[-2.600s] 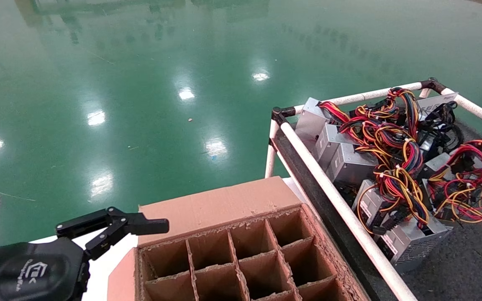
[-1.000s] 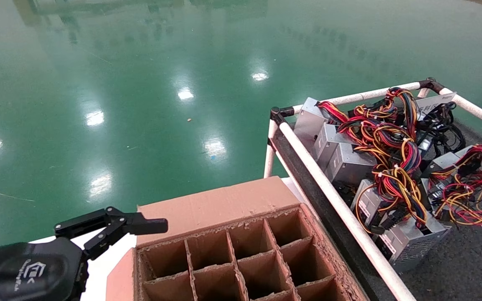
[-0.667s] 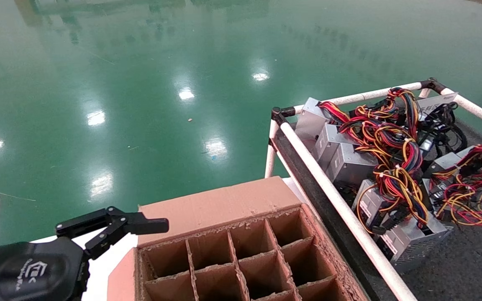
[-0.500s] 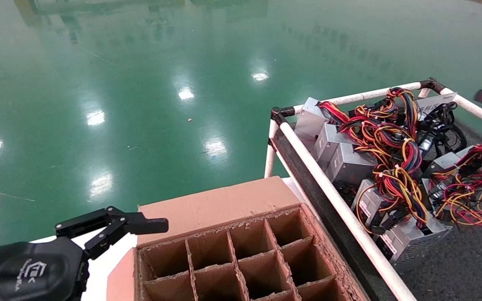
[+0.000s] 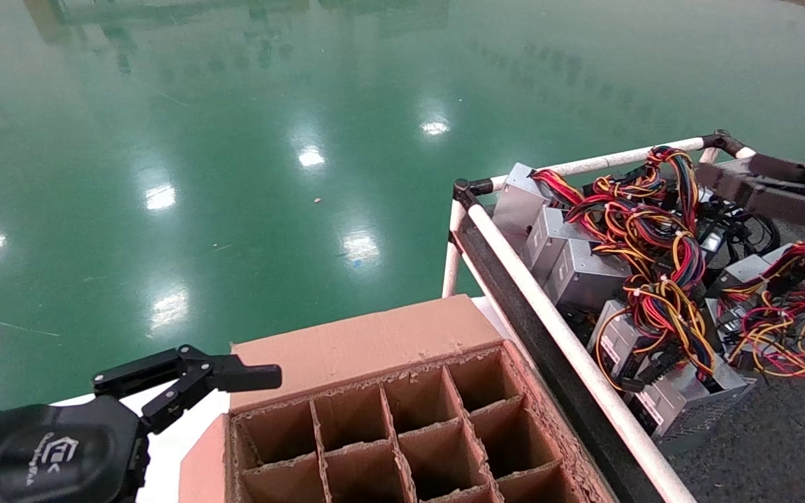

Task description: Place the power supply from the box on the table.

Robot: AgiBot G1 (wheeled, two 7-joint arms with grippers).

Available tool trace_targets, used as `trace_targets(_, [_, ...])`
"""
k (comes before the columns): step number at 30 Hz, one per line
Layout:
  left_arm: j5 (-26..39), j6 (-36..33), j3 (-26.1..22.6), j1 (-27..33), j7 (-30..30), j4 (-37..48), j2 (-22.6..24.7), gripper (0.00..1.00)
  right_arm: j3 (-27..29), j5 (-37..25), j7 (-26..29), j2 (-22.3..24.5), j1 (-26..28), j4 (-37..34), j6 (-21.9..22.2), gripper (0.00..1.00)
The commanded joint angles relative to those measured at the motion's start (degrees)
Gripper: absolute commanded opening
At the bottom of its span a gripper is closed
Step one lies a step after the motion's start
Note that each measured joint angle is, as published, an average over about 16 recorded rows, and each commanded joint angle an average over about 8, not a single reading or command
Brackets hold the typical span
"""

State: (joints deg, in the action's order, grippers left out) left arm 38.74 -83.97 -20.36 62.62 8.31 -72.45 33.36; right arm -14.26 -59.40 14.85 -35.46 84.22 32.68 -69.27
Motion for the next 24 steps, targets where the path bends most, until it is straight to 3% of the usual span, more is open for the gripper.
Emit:
trace_targets(1, [0.00,0.00,0.00,0.00,0.00,0.00,0.00,1.00,-0.10,1.05,-0.24,0.03,-1.35,2.44,-0.98,1.00])
trace_targets(24, [-0.01,0.01,-0.02,0.00,-0.01,0.00,-0.01,1.00,-1.30,12.99,-3.03,0.33,-16.78,30.30,-12.16,1.00])
